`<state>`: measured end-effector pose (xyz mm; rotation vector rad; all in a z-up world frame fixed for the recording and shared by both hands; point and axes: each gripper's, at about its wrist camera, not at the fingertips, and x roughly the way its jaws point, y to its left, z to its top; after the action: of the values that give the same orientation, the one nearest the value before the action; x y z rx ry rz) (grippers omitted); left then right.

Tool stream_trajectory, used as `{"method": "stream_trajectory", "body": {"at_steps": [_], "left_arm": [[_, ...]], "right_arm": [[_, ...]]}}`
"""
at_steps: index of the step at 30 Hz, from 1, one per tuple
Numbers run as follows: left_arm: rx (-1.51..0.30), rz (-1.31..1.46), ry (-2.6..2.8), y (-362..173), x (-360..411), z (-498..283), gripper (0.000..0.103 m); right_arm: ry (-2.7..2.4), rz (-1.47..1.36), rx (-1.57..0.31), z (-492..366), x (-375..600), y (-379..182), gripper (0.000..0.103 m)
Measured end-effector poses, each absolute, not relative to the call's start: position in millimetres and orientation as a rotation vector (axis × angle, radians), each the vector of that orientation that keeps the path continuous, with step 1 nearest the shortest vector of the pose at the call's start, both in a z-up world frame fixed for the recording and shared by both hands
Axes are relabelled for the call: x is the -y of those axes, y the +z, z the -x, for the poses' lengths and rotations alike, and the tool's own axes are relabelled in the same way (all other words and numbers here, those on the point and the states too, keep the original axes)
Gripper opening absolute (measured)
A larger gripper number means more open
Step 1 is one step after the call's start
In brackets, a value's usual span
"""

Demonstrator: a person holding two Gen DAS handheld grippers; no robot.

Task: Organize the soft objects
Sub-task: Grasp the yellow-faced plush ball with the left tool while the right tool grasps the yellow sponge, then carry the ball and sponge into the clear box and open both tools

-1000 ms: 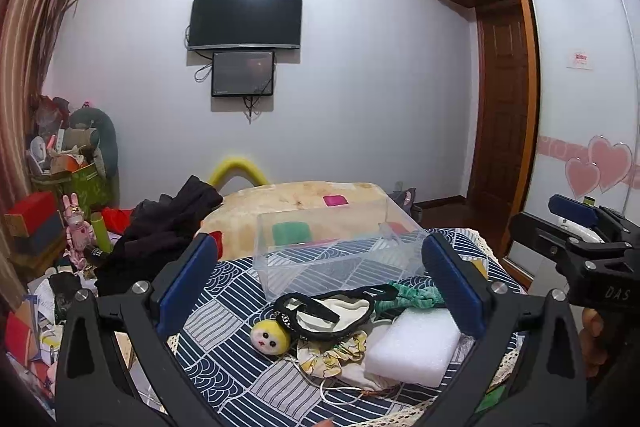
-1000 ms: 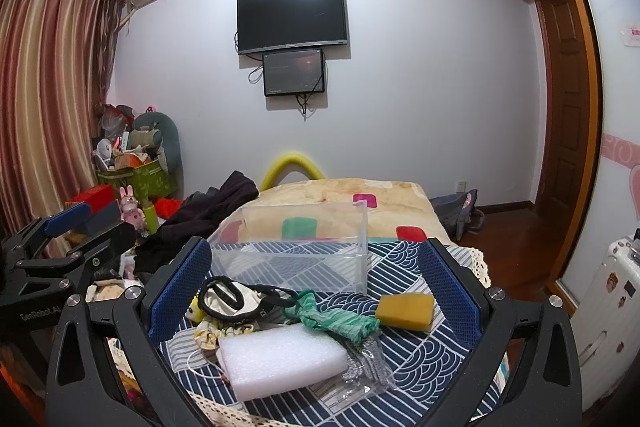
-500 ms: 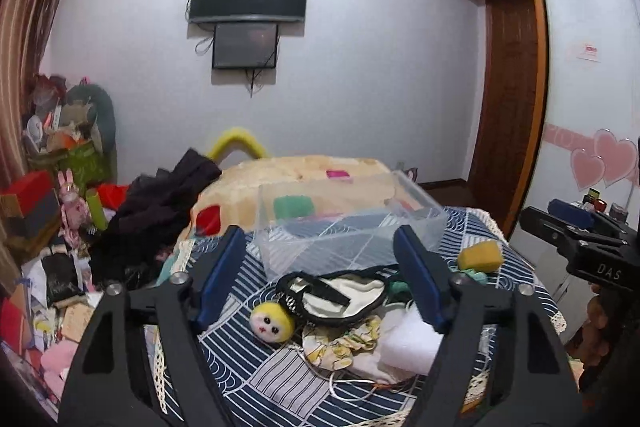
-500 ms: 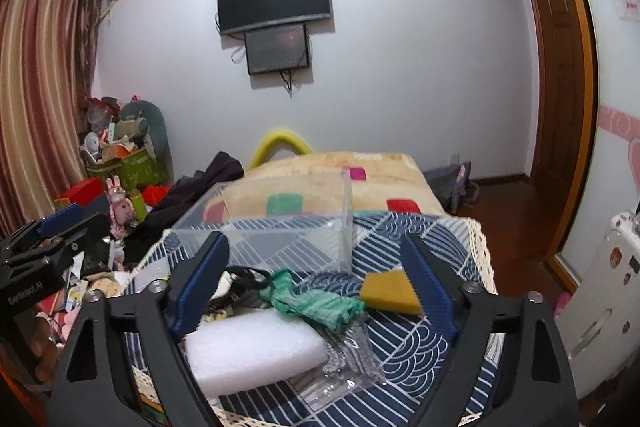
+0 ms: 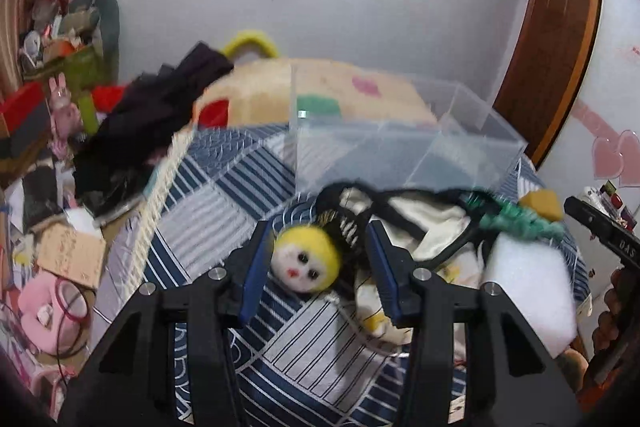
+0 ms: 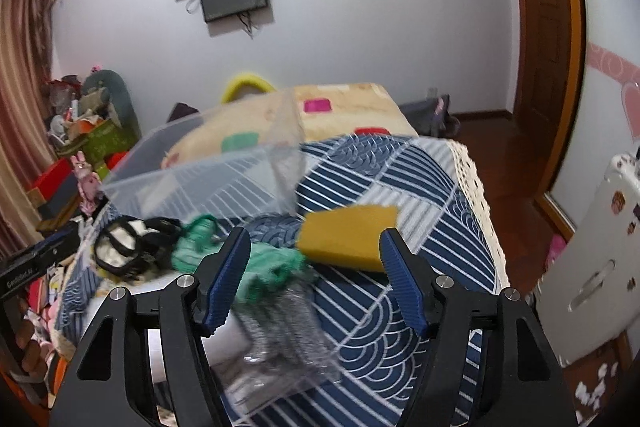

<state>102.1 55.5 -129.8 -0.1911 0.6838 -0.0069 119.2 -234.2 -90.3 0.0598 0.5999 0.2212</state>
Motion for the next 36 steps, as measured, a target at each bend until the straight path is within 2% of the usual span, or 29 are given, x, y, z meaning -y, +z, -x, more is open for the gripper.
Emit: {"method": "stream_trajectory", "body": {"at_steps": [14,19,22,26,29,30,31,36], "left_arm": [[-0.773,0.230,-0.034,-163.0,-62.0,-129.6,0.048],[-0.776,0.191,-0.041,-167.9,-51.3,-131.4,0.044],[-0.763,0.169,-0.035,-164.7,-47.8,-128.5,0.043],[-0.746,0.156,-0.026,-158.3,-49.6,-120.8,0.043],[-0.739,0.143,-0.014,-154.0,-53.0,-112.9,0.043],[-0.735,0.138,-0.007,-152.2,-54.2,-109.7,0.043],[-0.732,0.136,-0.002,-150.3,-55.7,-106.9,0.043],[-0.692,0.143,0.008,-132.9,-61.7,-94.1,0.043]], "right_arm": [[0.166,-0.104,-0.736,-149.7,245.6,-115.7,0.064],[0.174,-0.115,-0.742,-161.1,244.6,-115.6,0.078],[0.175,-0.106,-0.753,-166.5,242.3,-119.0,0.082],[0.188,-0.090,-0.767,-171.9,236.9,-120.0,0.081],[0.198,-0.098,-0.767,-174.3,237.6,-119.8,0.058],[0.210,-0.101,-0.762,-174.3,237.7,-119.0,0.045],[0.223,-0.104,-0.760,-174.2,236.7,-118.1,0.036],[0.258,-0.073,-0.719,-165.6,225.7,-111.8,0.032]]}}
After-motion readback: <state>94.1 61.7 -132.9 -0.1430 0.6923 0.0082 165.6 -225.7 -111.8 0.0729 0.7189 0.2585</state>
